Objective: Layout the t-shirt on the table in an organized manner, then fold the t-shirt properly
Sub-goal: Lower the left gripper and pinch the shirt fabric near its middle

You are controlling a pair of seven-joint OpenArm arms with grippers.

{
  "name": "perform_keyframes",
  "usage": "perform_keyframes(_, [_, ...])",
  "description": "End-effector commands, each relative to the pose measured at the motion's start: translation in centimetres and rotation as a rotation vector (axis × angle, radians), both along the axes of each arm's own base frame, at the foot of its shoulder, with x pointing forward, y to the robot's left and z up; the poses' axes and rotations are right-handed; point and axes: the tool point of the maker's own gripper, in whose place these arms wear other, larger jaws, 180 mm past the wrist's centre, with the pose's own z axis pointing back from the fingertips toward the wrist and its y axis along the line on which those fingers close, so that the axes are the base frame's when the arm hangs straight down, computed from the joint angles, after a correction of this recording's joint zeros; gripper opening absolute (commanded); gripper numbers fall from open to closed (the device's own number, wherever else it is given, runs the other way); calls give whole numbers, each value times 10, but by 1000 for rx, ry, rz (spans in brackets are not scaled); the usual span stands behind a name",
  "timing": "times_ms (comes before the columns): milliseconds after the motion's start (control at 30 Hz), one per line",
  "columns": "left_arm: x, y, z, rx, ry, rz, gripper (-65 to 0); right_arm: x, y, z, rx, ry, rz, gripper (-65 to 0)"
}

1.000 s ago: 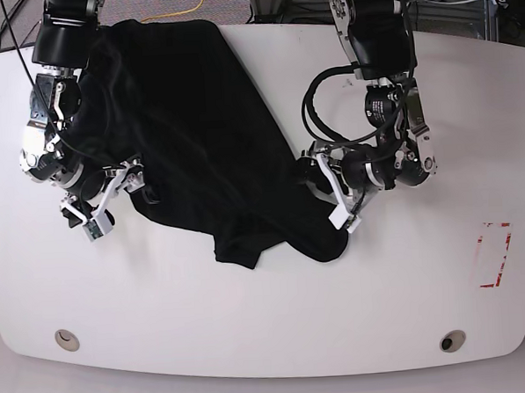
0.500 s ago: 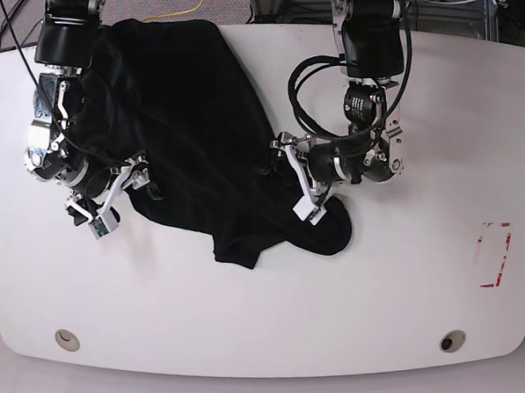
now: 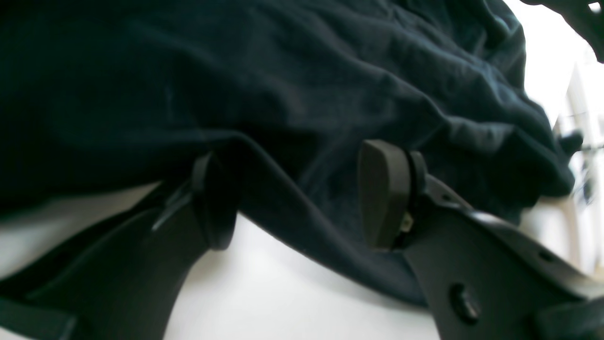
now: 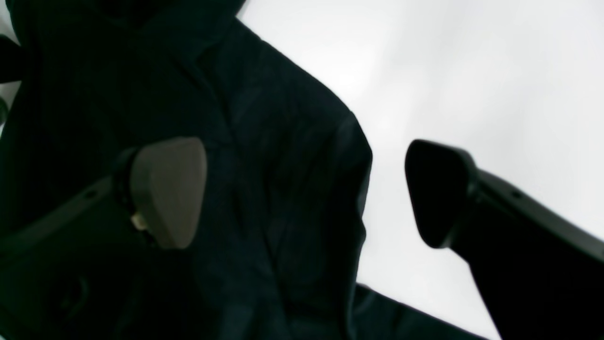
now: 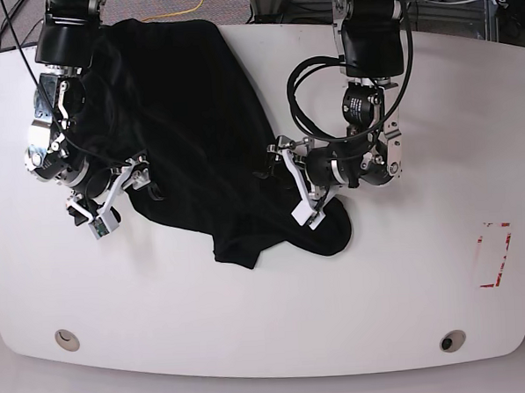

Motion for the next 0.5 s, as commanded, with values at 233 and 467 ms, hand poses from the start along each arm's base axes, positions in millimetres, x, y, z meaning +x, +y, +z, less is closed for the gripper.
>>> perform_keyframes(233, [7,-3,1,-28,42,66,-285,9,1,16,8,-45,3,0])
perform_keyframes(467, [2,-12,0,-22,39,28,-289,7,2,13,6,-31,4,0])
